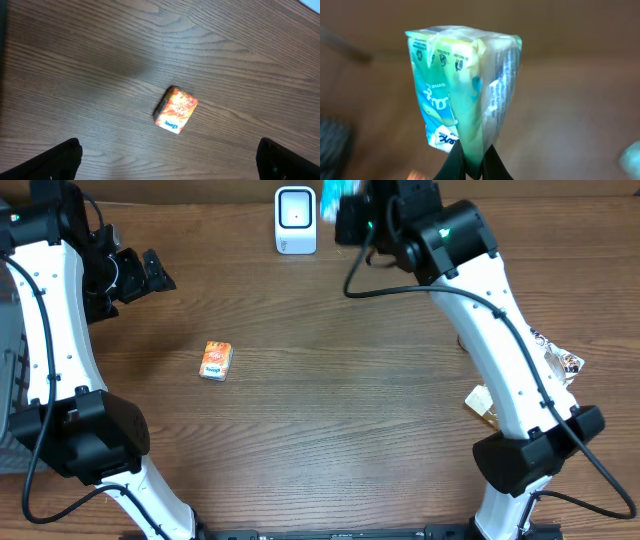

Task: Scan the item barcode
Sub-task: 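Hold the teal pack in front of the scanner with the right gripper, then carry the teal pack right and set it down near the bottle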

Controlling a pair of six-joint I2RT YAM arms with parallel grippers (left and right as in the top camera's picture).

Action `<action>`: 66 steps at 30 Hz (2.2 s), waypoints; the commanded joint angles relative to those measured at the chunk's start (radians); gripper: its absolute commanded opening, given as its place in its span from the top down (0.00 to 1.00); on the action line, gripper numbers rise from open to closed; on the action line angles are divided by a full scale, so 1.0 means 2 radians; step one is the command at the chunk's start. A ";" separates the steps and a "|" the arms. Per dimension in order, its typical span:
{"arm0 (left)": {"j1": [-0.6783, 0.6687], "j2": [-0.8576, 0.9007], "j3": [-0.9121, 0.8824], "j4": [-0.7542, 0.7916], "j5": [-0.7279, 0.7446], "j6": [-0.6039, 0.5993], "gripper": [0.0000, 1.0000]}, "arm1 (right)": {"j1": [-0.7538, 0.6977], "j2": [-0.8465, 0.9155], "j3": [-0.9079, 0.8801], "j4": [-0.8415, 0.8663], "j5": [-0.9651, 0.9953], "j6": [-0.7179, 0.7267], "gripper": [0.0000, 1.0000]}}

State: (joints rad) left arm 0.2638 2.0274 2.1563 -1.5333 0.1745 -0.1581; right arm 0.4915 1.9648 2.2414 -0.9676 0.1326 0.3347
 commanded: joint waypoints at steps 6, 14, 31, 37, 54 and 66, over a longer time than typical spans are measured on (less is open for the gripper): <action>0.002 -0.006 0.007 0.001 -0.002 -0.003 0.00 | 0.034 0.130 0.005 0.218 0.258 -0.225 0.96; 0.002 -0.006 0.007 0.001 -0.002 -0.003 0.00 | 0.034 0.253 0.005 0.430 0.262 -0.521 0.96; 0.002 -0.006 0.007 0.001 -0.002 -0.003 0.00 | 0.039 0.323 0.001 0.483 0.241 -0.650 0.96; 0.002 -0.006 0.007 0.001 -0.002 -0.003 0.00 | 0.039 0.323 0.001 0.483 0.239 -0.650 0.96; 0.002 -0.006 0.007 0.001 -0.002 -0.003 0.00 | 0.063 0.233 0.001 0.398 0.129 -0.405 0.96; 0.002 -0.006 0.007 0.001 -0.002 -0.003 0.00 | 0.038 0.059 0.001 -0.042 -0.101 -0.124 0.96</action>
State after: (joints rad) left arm 0.2638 2.0274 2.1563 -1.5326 0.1741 -0.1581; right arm 0.6075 2.1685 2.2368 -0.8970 0.0311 -0.0826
